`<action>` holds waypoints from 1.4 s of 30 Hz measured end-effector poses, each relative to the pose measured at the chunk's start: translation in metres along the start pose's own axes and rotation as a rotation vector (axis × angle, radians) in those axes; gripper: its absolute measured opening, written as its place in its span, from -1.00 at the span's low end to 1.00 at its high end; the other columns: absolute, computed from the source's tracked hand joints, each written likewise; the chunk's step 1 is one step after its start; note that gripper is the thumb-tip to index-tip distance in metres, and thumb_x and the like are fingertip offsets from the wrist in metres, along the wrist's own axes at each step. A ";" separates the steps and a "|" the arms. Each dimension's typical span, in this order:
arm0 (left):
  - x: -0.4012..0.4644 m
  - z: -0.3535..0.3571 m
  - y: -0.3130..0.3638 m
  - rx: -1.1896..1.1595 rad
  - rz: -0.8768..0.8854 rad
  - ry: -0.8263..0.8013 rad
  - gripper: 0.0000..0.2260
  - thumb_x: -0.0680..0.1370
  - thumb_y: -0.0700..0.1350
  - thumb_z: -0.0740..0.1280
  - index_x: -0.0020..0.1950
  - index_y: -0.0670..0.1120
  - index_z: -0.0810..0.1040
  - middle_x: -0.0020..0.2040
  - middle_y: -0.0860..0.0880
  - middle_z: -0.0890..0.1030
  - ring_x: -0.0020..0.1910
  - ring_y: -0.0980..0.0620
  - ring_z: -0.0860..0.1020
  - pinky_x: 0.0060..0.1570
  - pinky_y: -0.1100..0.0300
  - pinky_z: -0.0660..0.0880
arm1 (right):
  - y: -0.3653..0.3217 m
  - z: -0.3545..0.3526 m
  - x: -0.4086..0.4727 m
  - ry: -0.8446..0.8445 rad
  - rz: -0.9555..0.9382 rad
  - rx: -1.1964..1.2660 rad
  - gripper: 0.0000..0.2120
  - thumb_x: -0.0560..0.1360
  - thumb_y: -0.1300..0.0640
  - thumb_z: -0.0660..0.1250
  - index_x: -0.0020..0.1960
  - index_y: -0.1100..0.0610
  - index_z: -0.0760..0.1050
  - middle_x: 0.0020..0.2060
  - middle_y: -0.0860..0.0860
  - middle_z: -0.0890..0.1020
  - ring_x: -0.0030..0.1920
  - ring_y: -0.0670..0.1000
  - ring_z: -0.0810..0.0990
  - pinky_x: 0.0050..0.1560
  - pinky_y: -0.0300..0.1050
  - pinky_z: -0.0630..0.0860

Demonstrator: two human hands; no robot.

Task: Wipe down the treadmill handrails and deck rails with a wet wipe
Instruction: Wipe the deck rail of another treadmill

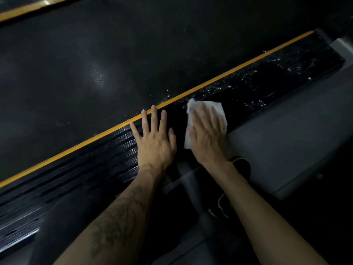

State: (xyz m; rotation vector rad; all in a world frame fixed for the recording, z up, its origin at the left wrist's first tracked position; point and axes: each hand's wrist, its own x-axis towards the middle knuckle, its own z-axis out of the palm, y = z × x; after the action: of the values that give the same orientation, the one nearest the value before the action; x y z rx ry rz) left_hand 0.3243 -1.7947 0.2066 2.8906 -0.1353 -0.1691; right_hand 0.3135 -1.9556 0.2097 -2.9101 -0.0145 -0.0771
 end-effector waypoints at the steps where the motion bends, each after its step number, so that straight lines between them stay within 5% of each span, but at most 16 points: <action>1: 0.000 0.000 0.000 0.001 0.002 -0.003 -0.41 0.66 0.16 -0.17 0.69 0.02 0.01 0.70 -0.03 -0.12 0.66 -0.12 -0.24 0.55 -0.37 -0.21 | -0.008 0.003 -0.003 -0.007 -0.065 -0.008 -0.49 0.70 -0.03 0.00 0.61 0.06 0.28 0.62 0.08 0.22 0.63 0.16 0.13 0.60 0.22 0.07; 5: 0.000 0.001 0.000 -0.001 0.001 0.001 -0.45 0.70 0.13 -0.08 0.69 0.01 0.01 0.70 -0.03 -0.12 0.66 -0.13 -0.24 0.55 -0.37 -0.21 | 0.010 -0.001 0.001 -0.099 -0.286 -0.058 -0.49 0.71 -0.03 -0.06 0.62 0.02 0.25 0.63 0.03 0.20 0.64 0.08 0.12 0.61 0.12 0.05; 10: 0.000 -0.002 0.001 -0.001 -0.006 -0.007 -0.44 0.70 0.13 -0.09 0.69 0.01 0.00 0.70 -0.03 -0.13 0.66 -0.13 -0.24 0.55 -0.37 -0.21 | 0.011 -0.007 0.010 -0.047 0.002 -0.007 -0.46 0.69 -0.03 -0.10 0.65 0.05 0.16 0.65 0.05 0.11 0.66 0.10 0.00 0.63 0.17 -0.03; 16: 0.000 -0.003 0.002 0.006 0.001 -0.016 -0.45 0.71 0.13 -0.09 0.70 0.02 -0.03 0.70 -0.04 -0.15 0.65 -0.13 -0.26 0.55 -0.37 -0.22 | 0.003 -0.003 0.005 -0.166 -0.283 -0.077 -0.46 0.69 -0.05 -0.11 0.65 0.00 0.17 0.65 0.01 0.13 0.65 0.07 0.04 0.63 0.13 -0.01; 21: 0.000 -0.004 0.002 -0.002 -0.004 -0.014 -0.44 0.70 0.13 -0.11 0.70 0.02 -0.02 0.70 -0.03 -0.15 0.65 -0.12 -0.27 0.55 -0.37 -0.20 | 0.004 -0.009 0.020 -0.092 0.012 -0.045 -0.43 0.68 -0.05 -0.15 0.66 0.04 0.10 0.66 0.05 0.07 0.66 0.10 -0.03 0.63 0.16 -0.06; 26: 0.001 -0.002 0.001 -0.009 -0.003 -0.013 -0.45 0.70 0.13 -0.10 0.70 0.03 -0.01 0.70 -0.02 -0.14 0.65 -0.11 -0.27 0.55 -0.37 -0.22 | 0.000 -0.008 0.015 -0.196 -0.262 -0.097 -0.43 0.68 -0.09 -0.21 0.67 -0.02 0.06 0.66 0.00 0.03 0.66 0.06 -0.06 0.63 0.14 -0.08; 31: 0.001 -0.001 0.001 -0.003 -0.007 -0.004 -0.45 0.70 0.13 -0.09 0.69 0.02 0.00 0.70 -0.03 -0.14 0.66 -0.12 -0.26 0.55 -0.36 -0.22 | 0.013 -0.011 0.031 -0.123 0.012 -0.079 -0.46 0.71 -0.04 -0.10 0.68 0.01 0.03 0.67 0.00 0.00 0.67 0.07 -0.11 0.63 0.12 -0.12; 36: 0.002 -0.002 0.002 0.004 -0.007 -0.014 -0.45 0.71 0.13 -0.11 0.70 0.03 -0.02 0.70 -0.02 -0.15 0.65 -0.12 -0.27 0.55 -0.36 -0.23 | 0.000 -0.006 0.017 -0.203 -0.292 -0.103 -0.42 0.67 -0.10 -0.23 0.67 -0.02 0.02 0.66 0.00 0.00 0.66 0.05 -0.10 0.63 0.12 -0.12; 42: 0.002 -0.004 0.003 -0.012 -0.019 -0.009 -0.47 0.72 0.10 -0.06 0.69 0.02 0.01 0.70 -0.01 -0.14 0.66 -0.12 -0.26 0.55 -0.36 -0.22 | 0.012 -0.009 0.038 -0.106 0.051 -0.074 -0.46 0.72 -0.04 -0.08 0.68 0.02 0.00 0.67 0.05 -0.02 0.66 0.10 -0.12 0.63 0.14 -0.11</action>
State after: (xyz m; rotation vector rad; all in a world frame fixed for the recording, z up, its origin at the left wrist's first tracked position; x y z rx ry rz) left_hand 0.3266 -1.7970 0.2114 2.8802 -0.1088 -0.1857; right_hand 0.3511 -1.9693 0.2180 -2.9831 0.0454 0.0869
